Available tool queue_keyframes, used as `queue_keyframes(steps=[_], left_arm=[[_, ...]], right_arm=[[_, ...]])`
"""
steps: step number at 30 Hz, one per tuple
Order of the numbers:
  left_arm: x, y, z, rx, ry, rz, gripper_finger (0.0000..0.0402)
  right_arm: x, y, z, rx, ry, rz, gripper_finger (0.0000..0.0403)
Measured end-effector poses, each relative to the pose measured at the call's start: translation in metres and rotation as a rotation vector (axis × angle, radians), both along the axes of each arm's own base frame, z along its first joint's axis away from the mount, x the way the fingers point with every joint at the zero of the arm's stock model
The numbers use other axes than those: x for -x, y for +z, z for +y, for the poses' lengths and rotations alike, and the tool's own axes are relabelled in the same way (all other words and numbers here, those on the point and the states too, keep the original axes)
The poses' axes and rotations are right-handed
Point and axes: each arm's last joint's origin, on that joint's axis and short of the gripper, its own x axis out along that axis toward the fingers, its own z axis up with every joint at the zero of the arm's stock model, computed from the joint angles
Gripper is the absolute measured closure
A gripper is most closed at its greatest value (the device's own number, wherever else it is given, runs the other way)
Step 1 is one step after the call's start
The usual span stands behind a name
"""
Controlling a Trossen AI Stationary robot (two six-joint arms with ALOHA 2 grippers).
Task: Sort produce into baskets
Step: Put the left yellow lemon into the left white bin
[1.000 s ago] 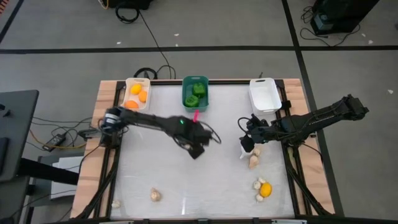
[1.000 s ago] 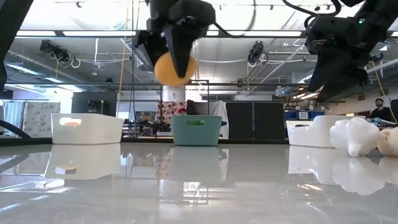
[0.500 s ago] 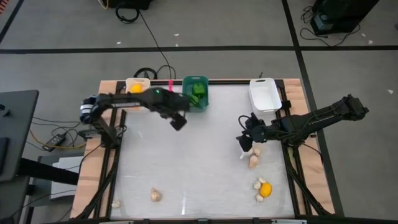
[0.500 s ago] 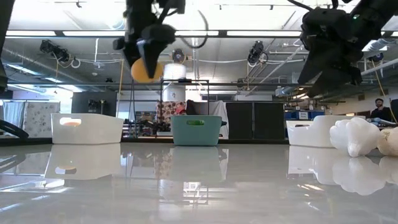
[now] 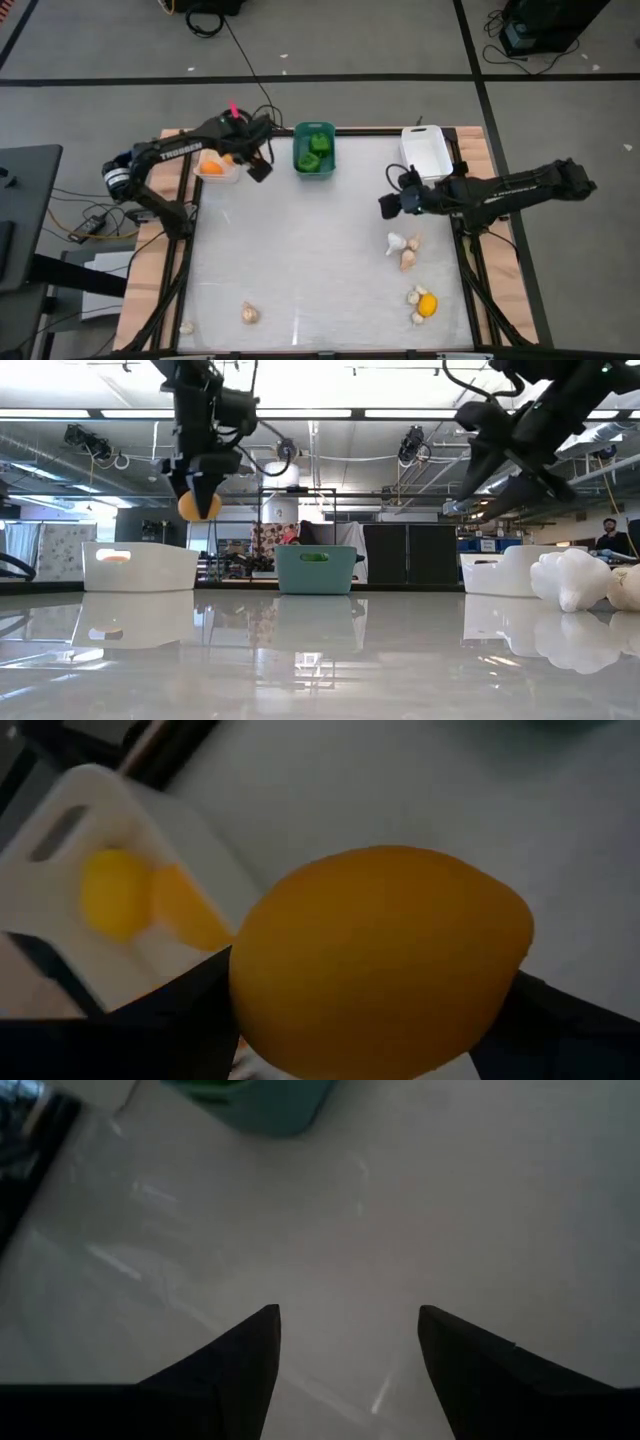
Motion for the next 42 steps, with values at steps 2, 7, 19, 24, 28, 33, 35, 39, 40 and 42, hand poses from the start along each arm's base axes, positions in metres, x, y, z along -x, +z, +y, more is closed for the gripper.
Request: queue_keyframes(steps=[2,7,19,24,28,33,35,39,40,42], left_arm=[[0.011,-0.001,0.014,-0.001,0.025,0.016,0.0093],[0.036,0.0,0.041,-0.008,0.146,0.023,0.0093],[0.077,-0.02,0.064,-0.052,0.463,0.007,0.0081],[0.084,-0.036,0.063,-0.017,0.511,-0.026,0.008],[0.084,-0.037,0.063,-0.009,0.531,-0.045,0.0079],[0.085,-0.036,0.063,-0.018,0.539,-0.039,0.0071],[0.085,-0.036,0.063,-0.02,0.54,-0.041,0.0058],[0.084,-0.036,0.064,-0.028,0.548,-0.052,0.0018],[0.084,-0.036,0.065,-0.032,0.551,-0.058,0.001],[0.084,-0.033,0.065,-0.027,0.57,-0.065,0.0006]], right_arm=[[-0.001,0.001,-0.004,-0.008,-0.029,-0.018,0.0154],[-0.002,0.003,-0.014,-0.001,-0.068,-0.042,0.0154],[-0.002,0.002,-0.02,0.01,0.013,-0.002,0.0154],[-0.002,0.002,-0.019,0.006,0.021,0.002,0.0154],[-0.001,0.001,-0.02,0.003,0.085,0.027,0.0154],[0.0,0.0,-0.022,-0.01,0.112,0.045,0.0154],[0.0,0.0,-0.022,-0.01,0.114,0.045,0.0154],[0.0,0.0,-0.021,-0.013,0.12,0.046,0.0154],[-0.001,0.0,-0.02,-0.012,0.125,0.046,0.0154],[-0.001,0.0,-0.019,-0.008,0.138,0.048,0.0154]])
